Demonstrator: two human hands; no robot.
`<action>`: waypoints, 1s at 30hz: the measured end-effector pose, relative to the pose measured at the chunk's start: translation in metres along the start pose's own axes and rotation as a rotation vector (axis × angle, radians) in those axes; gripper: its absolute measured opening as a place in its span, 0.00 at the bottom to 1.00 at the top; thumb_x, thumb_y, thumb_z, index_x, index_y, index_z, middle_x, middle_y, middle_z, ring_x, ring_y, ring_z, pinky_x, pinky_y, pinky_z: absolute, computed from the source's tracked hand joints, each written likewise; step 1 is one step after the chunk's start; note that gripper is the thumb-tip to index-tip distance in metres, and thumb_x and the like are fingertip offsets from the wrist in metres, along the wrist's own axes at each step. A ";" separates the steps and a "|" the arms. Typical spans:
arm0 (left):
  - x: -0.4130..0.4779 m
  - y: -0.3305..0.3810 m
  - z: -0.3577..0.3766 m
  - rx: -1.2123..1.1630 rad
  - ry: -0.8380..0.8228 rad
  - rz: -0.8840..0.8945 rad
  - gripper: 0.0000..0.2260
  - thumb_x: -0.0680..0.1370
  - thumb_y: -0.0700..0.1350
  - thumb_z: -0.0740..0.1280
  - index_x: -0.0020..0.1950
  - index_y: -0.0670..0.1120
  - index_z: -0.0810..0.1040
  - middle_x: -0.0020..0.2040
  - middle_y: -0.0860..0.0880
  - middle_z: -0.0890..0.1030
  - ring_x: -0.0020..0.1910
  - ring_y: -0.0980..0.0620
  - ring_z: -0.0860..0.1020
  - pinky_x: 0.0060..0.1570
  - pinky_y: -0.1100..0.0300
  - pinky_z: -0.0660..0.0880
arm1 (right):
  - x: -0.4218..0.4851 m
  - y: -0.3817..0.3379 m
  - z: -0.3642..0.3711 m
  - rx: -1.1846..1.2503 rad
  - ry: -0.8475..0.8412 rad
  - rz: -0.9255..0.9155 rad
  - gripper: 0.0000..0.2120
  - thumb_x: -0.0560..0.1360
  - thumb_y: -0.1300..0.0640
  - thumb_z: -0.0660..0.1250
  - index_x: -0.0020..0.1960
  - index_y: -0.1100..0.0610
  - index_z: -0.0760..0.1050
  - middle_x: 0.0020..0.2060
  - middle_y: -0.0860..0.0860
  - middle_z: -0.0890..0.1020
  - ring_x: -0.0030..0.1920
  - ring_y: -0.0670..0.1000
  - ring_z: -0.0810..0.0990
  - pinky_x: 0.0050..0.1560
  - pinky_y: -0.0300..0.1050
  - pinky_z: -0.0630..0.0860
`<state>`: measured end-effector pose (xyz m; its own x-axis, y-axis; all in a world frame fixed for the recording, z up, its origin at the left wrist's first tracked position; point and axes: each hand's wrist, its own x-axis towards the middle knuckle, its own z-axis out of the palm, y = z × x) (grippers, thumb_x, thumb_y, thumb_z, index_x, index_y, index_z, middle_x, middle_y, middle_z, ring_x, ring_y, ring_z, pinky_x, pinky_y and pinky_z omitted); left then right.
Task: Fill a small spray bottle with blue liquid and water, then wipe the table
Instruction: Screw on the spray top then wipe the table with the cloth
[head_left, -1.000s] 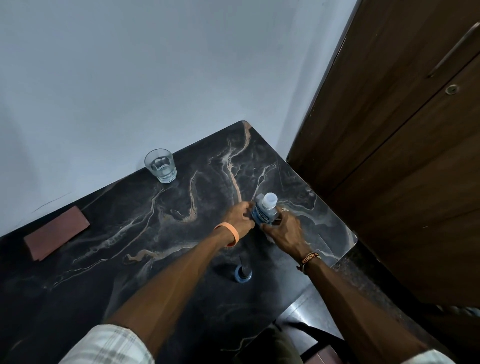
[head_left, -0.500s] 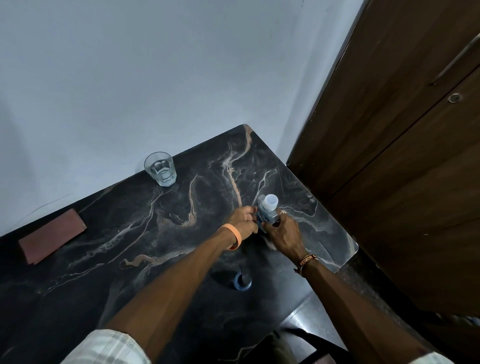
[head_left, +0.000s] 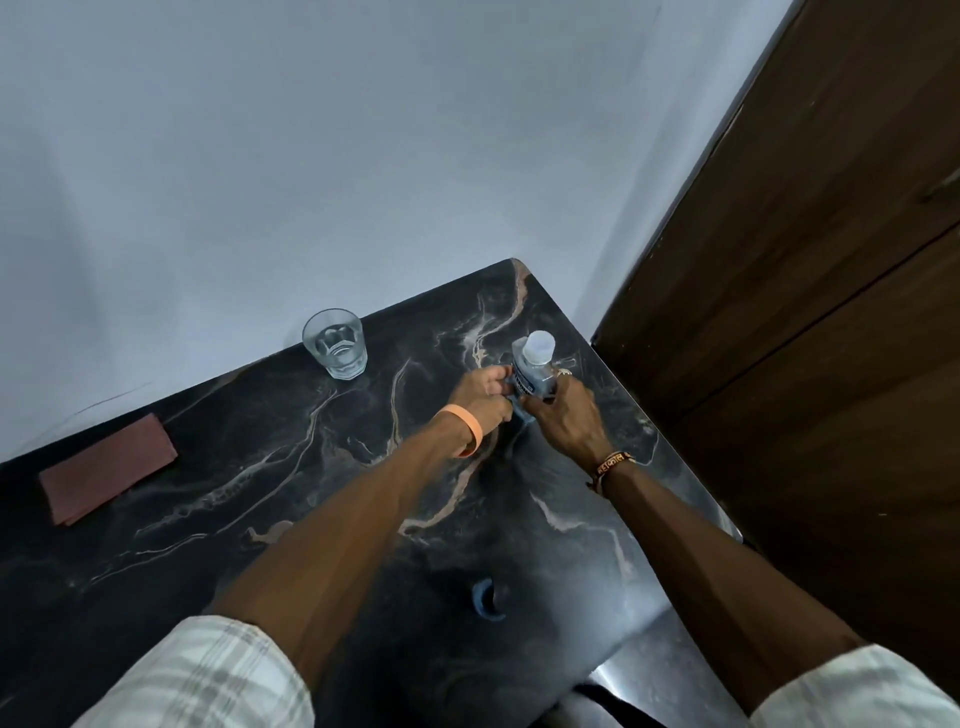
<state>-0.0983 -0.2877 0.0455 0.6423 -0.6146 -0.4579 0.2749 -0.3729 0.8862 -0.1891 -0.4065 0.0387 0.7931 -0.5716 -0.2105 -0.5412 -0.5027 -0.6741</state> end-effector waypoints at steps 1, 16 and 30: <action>0.006 0.002 -0.004 -0.015 0.004 -0.002 0.25 0.70 0.22 0.60 0.60 0.45 0.77 0.38 0.57 0.84 0.37 0.62 0.82 0.29 0.68 0.75 | 0.009 -0.003 0.001 0.008 -0.012 0.000 0.16 0.76 0.51 0.70 0.60 0.58 0.77 0.53 0.54 0.84 0.52 0.56 0.83 0.52 0.56 0.80; 0.096 0.028 -0.063 -0.271 0.152 -0.079 0.25 0.73 0.23 0.60 0.65 0.41 0.75 0.48 0.46 0.83 0.44 0.46 0.81 0.40 0.53 0.78 | 0.135 -0.048 0.032 0.030 -0.051 -0.077 0.15 0.75 0.51 0.71 0.57 0.58 0.76 0.51 0.55 0.84 0.50 0.56 0.82 0.51 0.53 0.81; 0.124 0.033 -0.072 -0.283 0.238 -0.062 0.32 0.71 0.21 0.57 0.72 0.44 0.70 0.69 0.43 0.73 0.53 0.50 0.77 0.45 0.56 0.76 | 0.195 -0.055 0.051 0.033 -0.090 -0.102 0.15 0.75 0.53 0.71 0.58 0.59 0.76 0.51 0.55 0.83 0.52 0.56 0.81 0.54 0.56 0.80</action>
<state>0.0422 -0.3260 0.0228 0.7573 -0.4055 -0.5120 0.4844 -0.1770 0.8567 0.0093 -0.4574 -0.0017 0.8660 -0.4577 -0.2013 -0.4484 -0.5328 -0.7177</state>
